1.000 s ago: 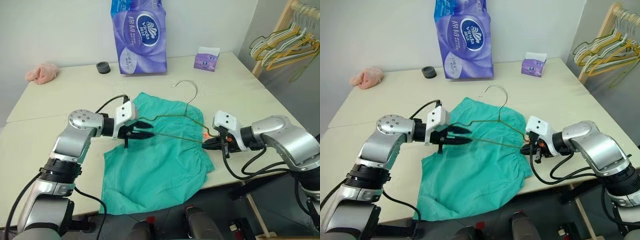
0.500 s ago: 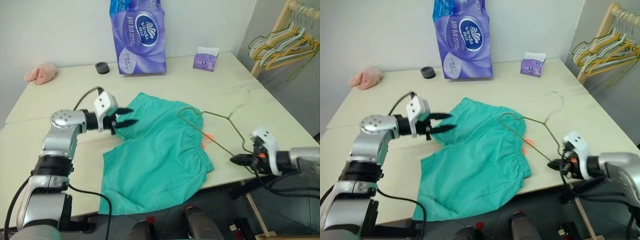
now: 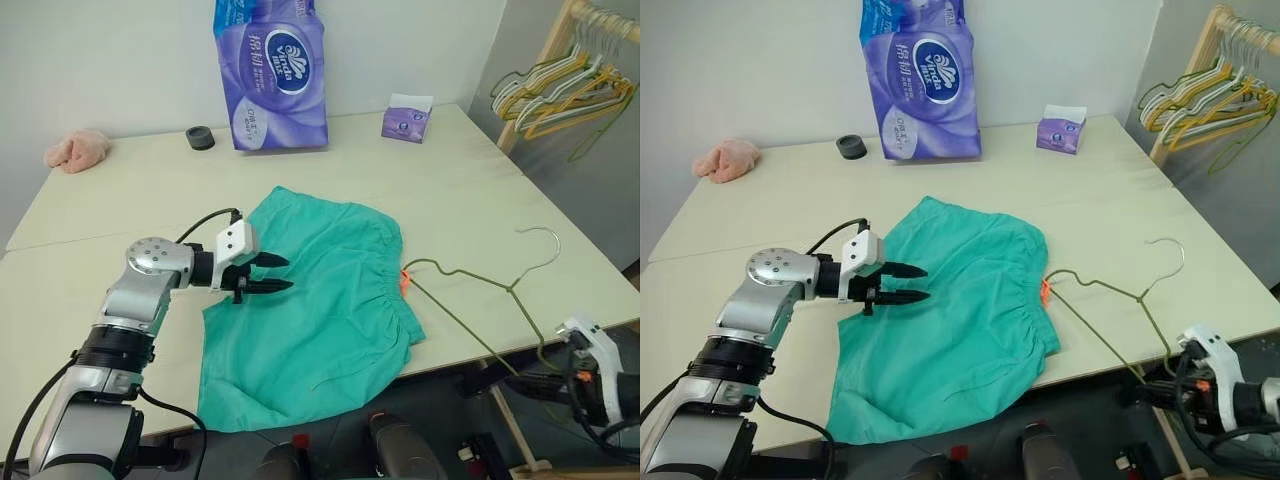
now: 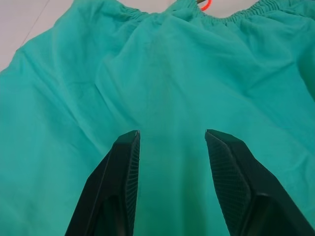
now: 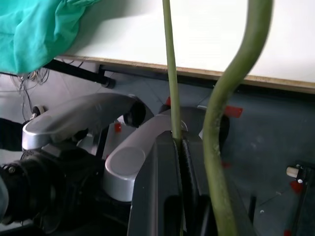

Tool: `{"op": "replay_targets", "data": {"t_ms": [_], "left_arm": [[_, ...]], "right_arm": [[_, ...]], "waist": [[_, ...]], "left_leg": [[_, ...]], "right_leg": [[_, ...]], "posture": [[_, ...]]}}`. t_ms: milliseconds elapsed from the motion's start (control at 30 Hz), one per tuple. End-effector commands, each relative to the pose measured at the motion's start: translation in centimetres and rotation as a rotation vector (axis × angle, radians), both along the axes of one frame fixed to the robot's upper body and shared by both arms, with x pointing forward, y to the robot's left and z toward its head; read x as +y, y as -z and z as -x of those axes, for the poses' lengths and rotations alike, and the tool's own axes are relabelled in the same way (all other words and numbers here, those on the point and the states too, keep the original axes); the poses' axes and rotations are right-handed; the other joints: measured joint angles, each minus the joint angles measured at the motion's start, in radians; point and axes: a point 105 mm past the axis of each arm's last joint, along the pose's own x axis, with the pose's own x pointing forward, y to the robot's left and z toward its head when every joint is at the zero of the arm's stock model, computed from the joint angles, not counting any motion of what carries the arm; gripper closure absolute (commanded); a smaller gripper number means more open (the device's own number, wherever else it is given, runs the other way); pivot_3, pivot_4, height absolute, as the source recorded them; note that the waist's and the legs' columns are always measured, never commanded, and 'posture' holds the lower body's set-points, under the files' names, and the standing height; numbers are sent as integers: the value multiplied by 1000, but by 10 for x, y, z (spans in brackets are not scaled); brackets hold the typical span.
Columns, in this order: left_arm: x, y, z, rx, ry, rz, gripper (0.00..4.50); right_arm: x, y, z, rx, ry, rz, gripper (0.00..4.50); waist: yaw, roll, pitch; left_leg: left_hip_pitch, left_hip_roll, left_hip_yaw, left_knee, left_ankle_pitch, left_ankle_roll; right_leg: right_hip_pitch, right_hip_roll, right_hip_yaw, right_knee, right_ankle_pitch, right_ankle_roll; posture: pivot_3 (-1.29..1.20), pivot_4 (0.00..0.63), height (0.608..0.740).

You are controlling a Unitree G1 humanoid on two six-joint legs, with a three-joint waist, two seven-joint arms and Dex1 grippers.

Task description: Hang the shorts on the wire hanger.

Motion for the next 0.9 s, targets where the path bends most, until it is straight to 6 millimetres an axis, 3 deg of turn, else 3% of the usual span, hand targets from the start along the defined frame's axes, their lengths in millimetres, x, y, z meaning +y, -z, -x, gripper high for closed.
{"op": "replay_targets", "data": {"t_ms": [33,267,433,733,900], "left_arm": [[-8,-5,4,-41,36,-3,2290],[-14,-1,6,-43,49,-8,2290],[-13,-2,7,-47,39,-11,2290],[-11,0,8,-55,30,-17,2290],[-11,1,9,-55,29,-19,2290]], "right_arm": [[5,-11,2,-36,-46,-21,4500],[19,5,3,17,-89,-39,4500],[29,2,2,35,-139,-75,4500],[17,13,-12,97,-67,-54,4500],[32,9,-24,99,-72,-167,4500]], "waist": [[0,0,0],[1,0,0],[2,0,0],[6,0,0],[5,-1,0]], "left_leg": [[0,0,0,0,0,0],[0,0,0,0,0,0],[0,0,0,0,0,0],[0,0,1,0,0,0],[0,0,0,0,0,0]], "right_leg": [[0,0,0,0,0,0],[1,0,0,-1,0,0],[1,0,0,-1,0,0],[1,0,1,-2,0,0],[1,0,1,-3,0,0]], "posture": [[-323,133,740],[-313,133,740],[-307,133,740],[-291,130,740],[-288,129,740]]}}
